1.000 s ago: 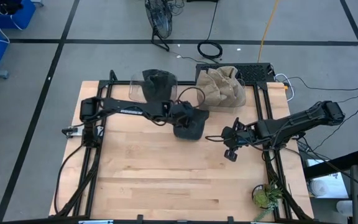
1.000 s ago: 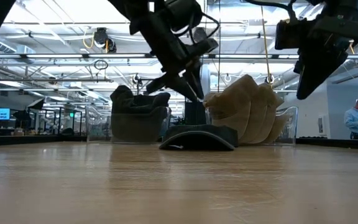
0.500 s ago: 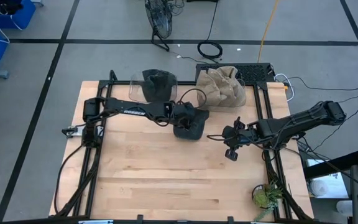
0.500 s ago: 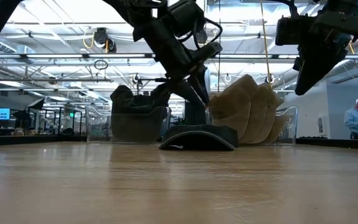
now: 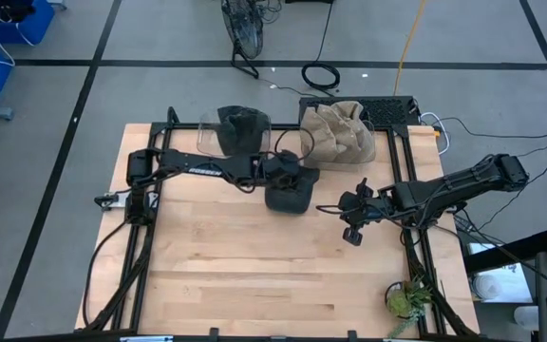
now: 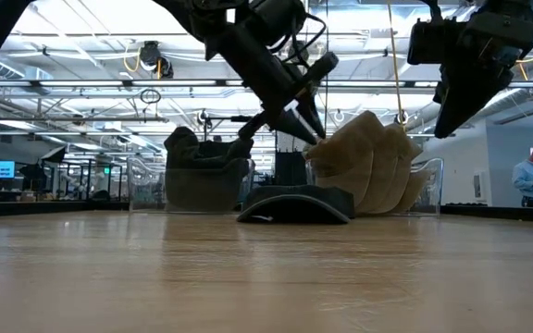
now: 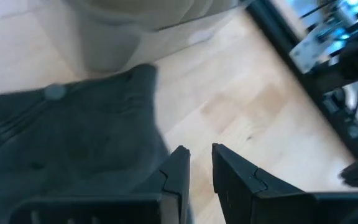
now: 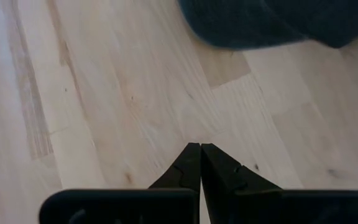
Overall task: Pick & Place hat
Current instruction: Put the black cap into the left transparent bin
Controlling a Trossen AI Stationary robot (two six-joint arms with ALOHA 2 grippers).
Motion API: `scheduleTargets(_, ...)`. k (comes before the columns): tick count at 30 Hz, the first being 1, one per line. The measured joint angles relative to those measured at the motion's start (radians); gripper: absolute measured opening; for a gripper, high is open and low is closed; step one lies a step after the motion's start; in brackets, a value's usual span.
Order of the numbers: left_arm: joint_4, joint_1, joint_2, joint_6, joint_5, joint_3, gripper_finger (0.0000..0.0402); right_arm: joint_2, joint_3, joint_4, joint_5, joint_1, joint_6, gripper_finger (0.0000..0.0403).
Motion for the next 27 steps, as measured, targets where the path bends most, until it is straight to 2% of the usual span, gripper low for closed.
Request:
scheduleTargets(6, 0.055, -0.001, -0.001, -0.014, 0.004, 0.000, 0.0072, 0.000, 0.000, 0.003, -0.002, 0.000, 0.000, 0.0001)
scheduleTargets(10, 0.050, -0.001, -0.001, -0.044, 0.091, 0.000, 0.0072, 0.000, 0.000, 0.005, -0.003, 0.000, 0.000, 0.0001)
scheduleTargets(13, 0.030, -0.003, -0.001, -0.100, 0.077, 0.000, 0.0072, 0.000, 0.000, 0.007, -0.003, 0.000, -0.004, 0.0001)
scheduleTargets(16, -0.020, -0.009, -0.001, -0.075, 0.037, 0.000, 0.0079, 0.000, 0.000, 0.007, -0.003, 0.000, -0.007, 0.0001)
scheduleTargets(20, -0.100, -0.014, -0.001, -0.114, 0.036, 0.000, 0.0132, 0.000, 0.000, 0.007, -0.003, 0.000, -0.018, 0.0001)
scheduleTargets(27, -0.150, -0.012, -0.001, -0.171, 0.000, 0.000, 0.0283, 0.000, 0.000, 0.007, -0.003, 0.000, -0.023, 0.0001)
